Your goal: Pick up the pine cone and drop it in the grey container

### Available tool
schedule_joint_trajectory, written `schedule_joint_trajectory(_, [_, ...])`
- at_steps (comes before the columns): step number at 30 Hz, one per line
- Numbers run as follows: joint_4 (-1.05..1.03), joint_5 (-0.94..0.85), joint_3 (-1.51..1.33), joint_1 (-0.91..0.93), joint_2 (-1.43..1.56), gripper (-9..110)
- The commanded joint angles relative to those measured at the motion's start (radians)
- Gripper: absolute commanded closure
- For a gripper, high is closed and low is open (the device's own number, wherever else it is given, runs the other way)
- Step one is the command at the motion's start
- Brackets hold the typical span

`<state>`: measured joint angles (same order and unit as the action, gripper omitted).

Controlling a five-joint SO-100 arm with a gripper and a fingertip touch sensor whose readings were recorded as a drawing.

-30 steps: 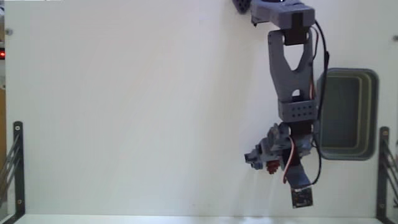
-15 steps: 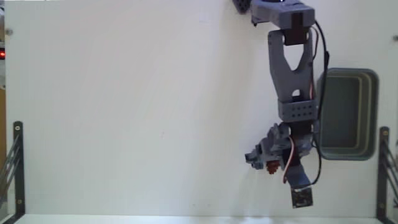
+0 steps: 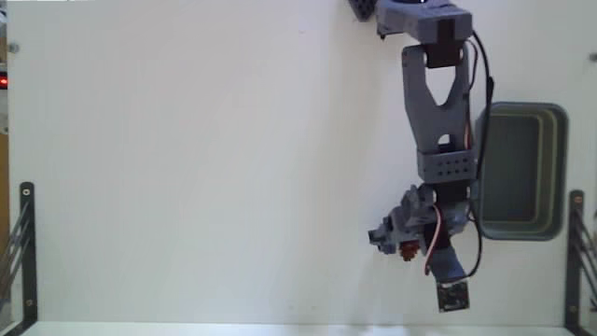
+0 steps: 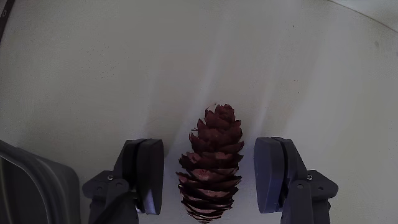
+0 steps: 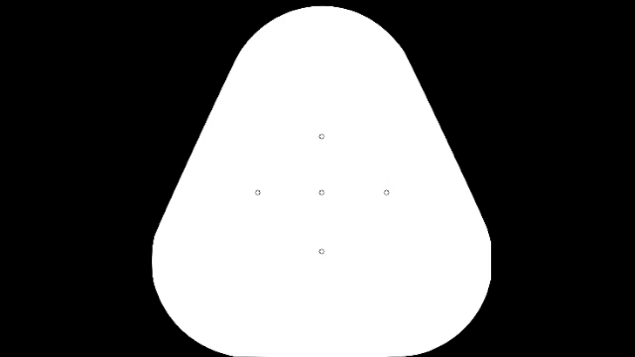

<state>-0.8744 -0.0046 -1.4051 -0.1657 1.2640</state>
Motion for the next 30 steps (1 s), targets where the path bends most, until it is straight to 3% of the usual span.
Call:
schedule_joint_trajectory(1, [0.017,0.005,0.005,-0.016,0.044,15])
schedule_joint_trajectory(30, [0.017,0.005,0.005,-0.016,0.044,23])
